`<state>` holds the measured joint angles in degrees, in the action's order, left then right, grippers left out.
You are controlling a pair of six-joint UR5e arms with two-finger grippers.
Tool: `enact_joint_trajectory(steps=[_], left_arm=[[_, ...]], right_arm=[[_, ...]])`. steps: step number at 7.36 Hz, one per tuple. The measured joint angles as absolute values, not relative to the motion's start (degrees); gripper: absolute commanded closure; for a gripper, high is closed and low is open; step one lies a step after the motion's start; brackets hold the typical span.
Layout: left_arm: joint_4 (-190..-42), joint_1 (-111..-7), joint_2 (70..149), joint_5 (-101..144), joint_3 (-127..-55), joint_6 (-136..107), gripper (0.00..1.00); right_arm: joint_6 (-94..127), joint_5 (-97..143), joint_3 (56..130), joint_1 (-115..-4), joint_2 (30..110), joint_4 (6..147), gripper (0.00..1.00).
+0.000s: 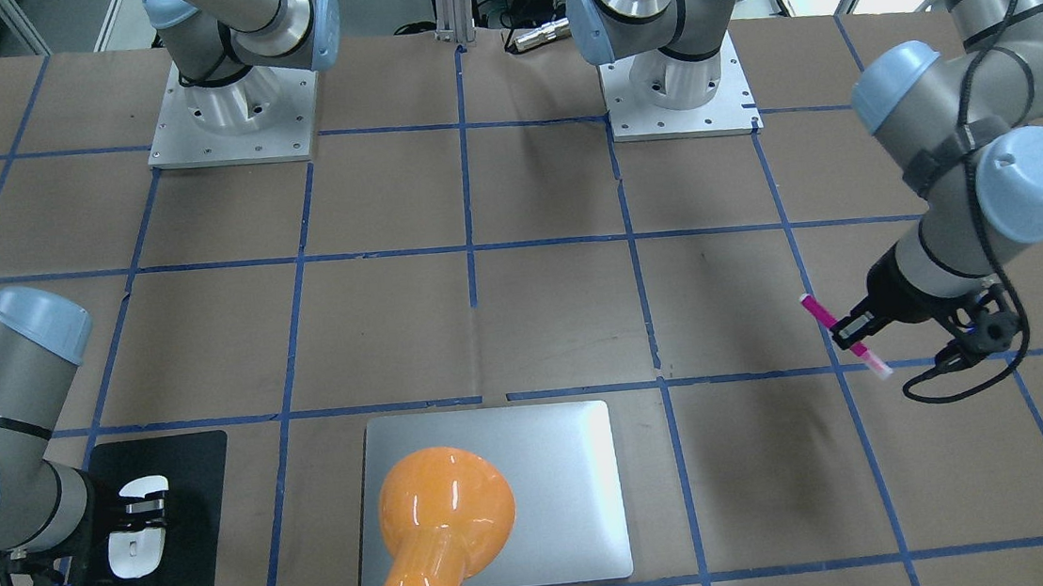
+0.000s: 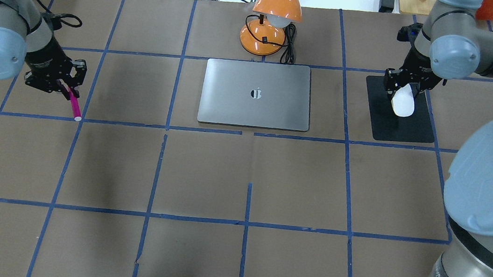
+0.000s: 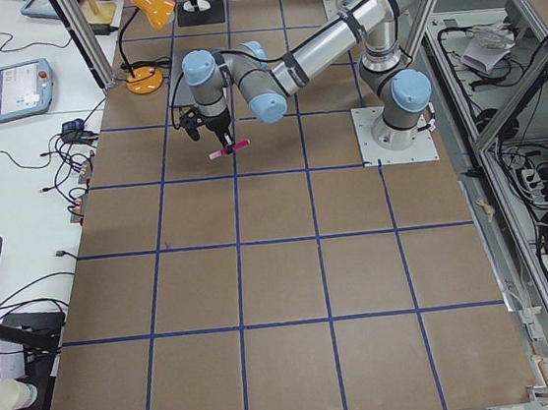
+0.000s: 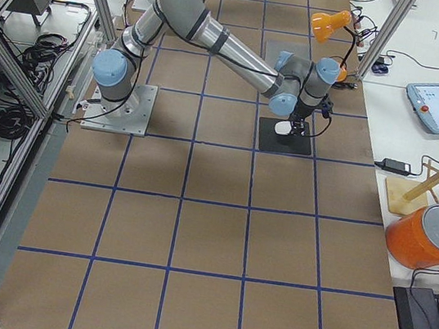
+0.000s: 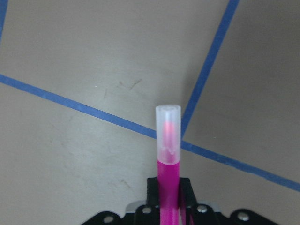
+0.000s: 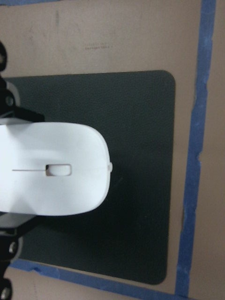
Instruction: Place pen and mouse around notebook
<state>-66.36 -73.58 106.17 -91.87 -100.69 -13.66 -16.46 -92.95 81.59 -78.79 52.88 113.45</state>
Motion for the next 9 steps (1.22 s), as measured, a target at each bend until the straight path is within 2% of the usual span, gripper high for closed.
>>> enact_joint_trajectory(steps=[1,5,9], left_arm=[[-66.33,-77.32,105.8,-89.49,-100.97,-22.5,1.0],[-64.76,-91.55,107.24,-82.2,-101.21,-58.01,1.0],[-60.78,-103.34,109.64,-81.78,-102.65,-80.53,1.0]], right_arm=[[-16.39,-92.96,82.13,-78.81,52.65,113.54,0.0],[-14.29,-93.46,82.64,-78.75,52.92,113.94,0.0],[-13.77,-93.9,71.75,-79.02,54.22,102.03,0.0]])
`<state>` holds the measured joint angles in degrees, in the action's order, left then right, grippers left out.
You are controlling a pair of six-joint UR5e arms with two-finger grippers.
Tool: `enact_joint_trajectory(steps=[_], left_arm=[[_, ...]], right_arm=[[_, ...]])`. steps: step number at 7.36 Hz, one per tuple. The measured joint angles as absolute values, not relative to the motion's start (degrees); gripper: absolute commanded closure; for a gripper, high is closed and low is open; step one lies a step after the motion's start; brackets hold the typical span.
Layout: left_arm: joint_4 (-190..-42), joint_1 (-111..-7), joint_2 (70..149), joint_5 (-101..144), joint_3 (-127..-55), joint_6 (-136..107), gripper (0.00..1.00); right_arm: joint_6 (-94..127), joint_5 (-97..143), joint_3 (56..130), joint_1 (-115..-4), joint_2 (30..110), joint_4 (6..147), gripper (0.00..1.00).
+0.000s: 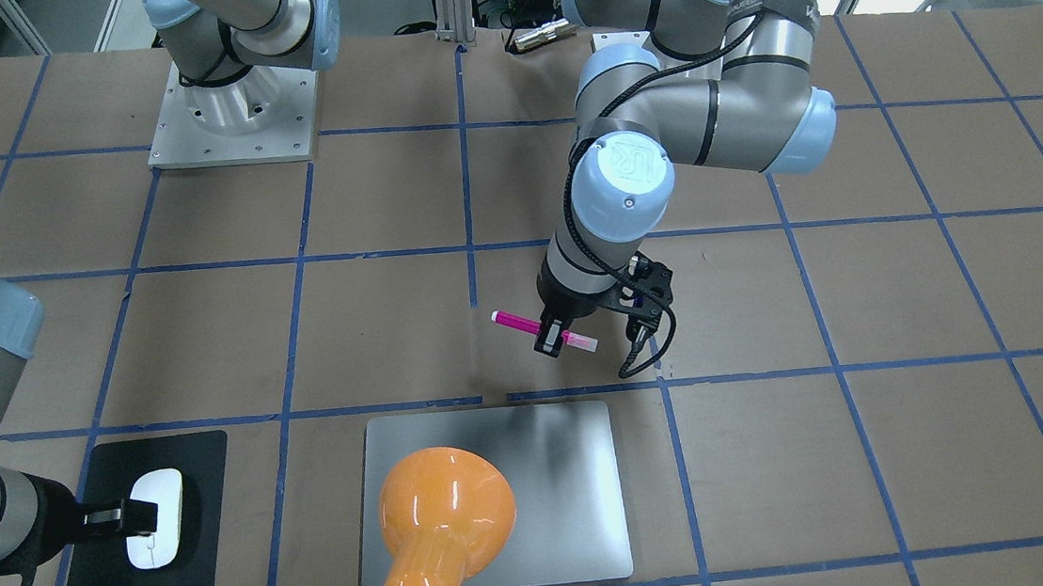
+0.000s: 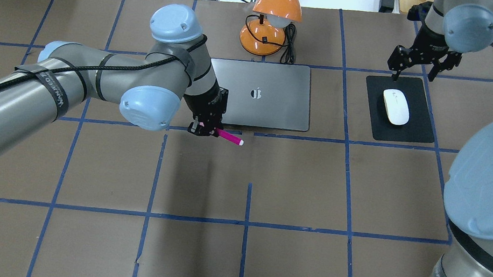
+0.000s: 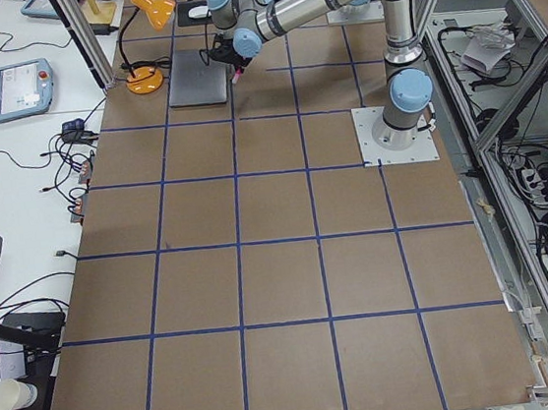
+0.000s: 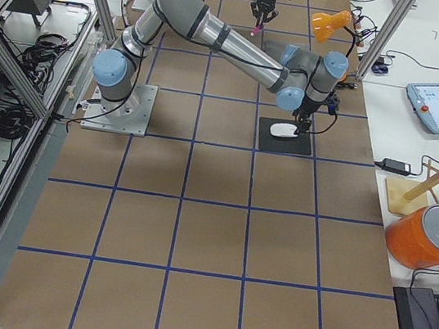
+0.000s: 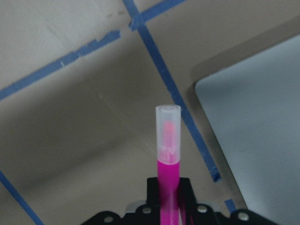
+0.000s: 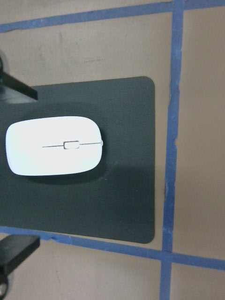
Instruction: Place pen and mouse around notebook
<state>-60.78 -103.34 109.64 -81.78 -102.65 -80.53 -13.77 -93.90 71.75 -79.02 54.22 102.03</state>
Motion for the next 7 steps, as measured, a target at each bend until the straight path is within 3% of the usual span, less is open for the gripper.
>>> enact_joint_trajectory(steps=[7], left_arm=[[-54.1,-110.31,115.88,-81.68,-103.23,-101.76,1.0]], right_arm=[[-9.13,-93.17,69.88,-86.87,77.56,76.16,0.0]])
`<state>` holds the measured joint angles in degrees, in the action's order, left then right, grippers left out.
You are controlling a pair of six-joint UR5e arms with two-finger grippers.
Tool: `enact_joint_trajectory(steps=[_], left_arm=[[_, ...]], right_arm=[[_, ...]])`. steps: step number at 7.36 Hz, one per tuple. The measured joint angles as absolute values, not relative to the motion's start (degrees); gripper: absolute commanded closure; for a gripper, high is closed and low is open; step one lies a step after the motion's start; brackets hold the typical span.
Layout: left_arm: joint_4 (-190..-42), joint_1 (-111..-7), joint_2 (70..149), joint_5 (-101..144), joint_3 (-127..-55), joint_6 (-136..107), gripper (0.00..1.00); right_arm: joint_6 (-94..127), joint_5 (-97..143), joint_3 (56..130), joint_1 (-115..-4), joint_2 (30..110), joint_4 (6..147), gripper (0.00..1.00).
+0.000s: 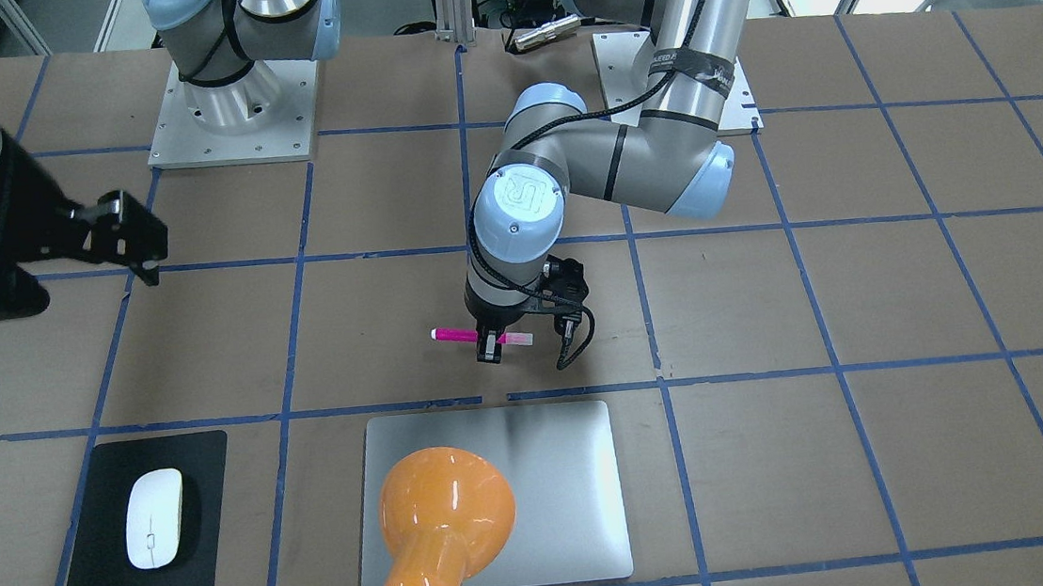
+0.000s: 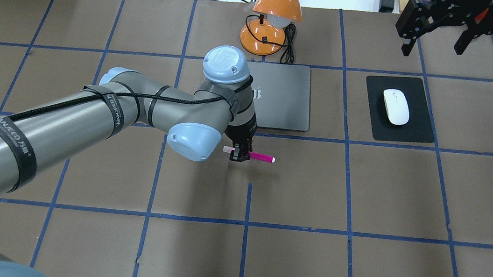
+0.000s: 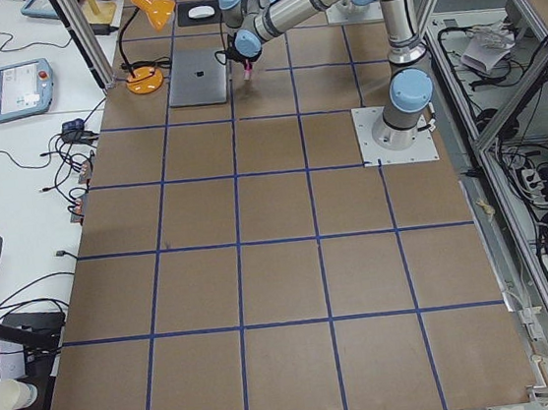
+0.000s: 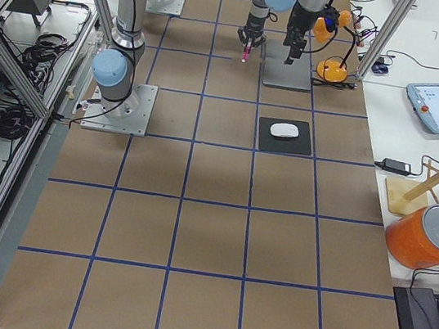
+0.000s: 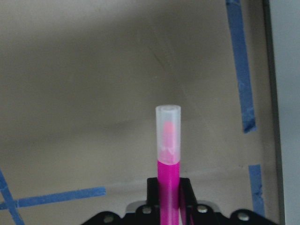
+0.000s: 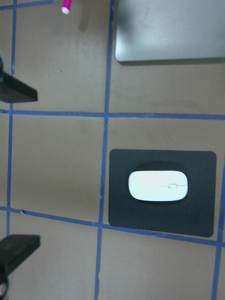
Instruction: Place pen and mouse around notebook
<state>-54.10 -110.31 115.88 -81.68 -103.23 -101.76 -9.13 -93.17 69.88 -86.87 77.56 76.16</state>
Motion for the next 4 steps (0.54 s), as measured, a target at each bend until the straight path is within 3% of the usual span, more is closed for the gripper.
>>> enact_joint_trajectory(steps=[2,3,4], left_arm=[[-53.83,-110.39,116.44,-81.63,-103.05,-102.69,0.92],[-53.82,-110.39,116.56,-81.59,-103.03,-102.71,0.77],[-53.85,-110.39,116.63,-81.57,-103.13,-102.6,0.32]], right_arm=[[-8.35,-92.82,70.9,-88.42,78.48,75.2,0.0],[-7.85,-92.76,72.67,-88.67,79.19,76.71,0.0],[-7.12,-92.74,75.16,-88.79,80.42,78.87,0.0]])
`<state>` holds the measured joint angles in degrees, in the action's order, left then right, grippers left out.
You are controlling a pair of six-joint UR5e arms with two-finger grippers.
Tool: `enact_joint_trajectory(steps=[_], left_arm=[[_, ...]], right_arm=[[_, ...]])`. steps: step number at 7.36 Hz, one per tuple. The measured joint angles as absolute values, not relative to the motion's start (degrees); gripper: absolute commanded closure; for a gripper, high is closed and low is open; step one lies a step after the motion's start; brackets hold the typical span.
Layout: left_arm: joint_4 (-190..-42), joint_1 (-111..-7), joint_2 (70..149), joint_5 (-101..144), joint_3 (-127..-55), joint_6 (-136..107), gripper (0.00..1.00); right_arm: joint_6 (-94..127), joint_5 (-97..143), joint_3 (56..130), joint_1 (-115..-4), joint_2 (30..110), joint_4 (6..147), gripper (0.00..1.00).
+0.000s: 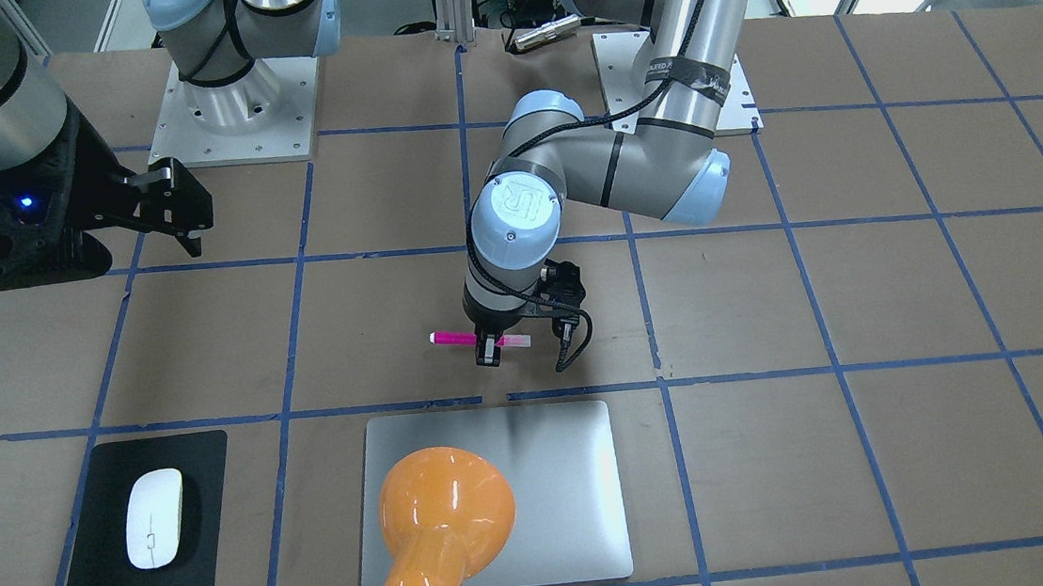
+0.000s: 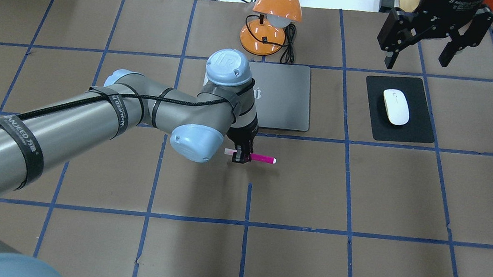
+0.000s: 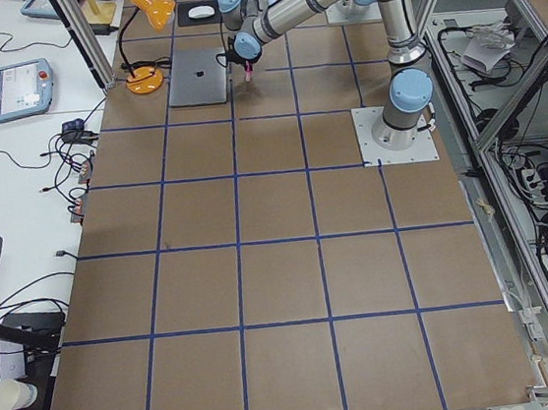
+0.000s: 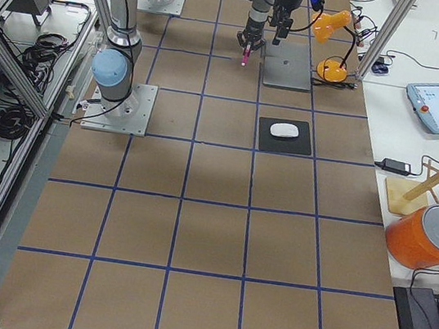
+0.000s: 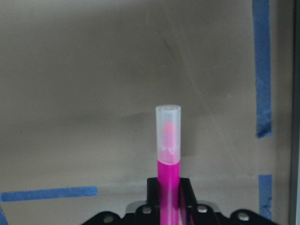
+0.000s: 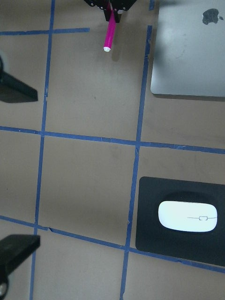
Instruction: Place pen and mouse around notebook
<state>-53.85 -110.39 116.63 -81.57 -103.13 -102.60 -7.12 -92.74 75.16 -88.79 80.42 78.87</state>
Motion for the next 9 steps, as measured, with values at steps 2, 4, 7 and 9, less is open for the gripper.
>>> enact_joint_trajectory(steps=[2,4,7,9], left_arm=[[-53.93,-110.39,116.68,-81.51,-103.15,-102.25,0.21],[-54.15,-110.37,116.48,-81.58,-103.06,-101.65,0.18],[-55.1,-107.58,113.15,-83.94,-102.12,-83.25,0.02],[-58.34,-102.13,109.49,-85.34,-101.22,-63.19,0.0]], right_arm=[[-4.95,-92.76,81.25,-89.42,83.59,84.91,0.0],[-1.18,-91.37,84.99,-91.25,85.17,90.28,0.0],[-0.16,-89.11,85.89,-91.41,85.04,93.73,0.0],[-0.13,-89.23,86.14,-91.24,85.02,95.97,0.0]])
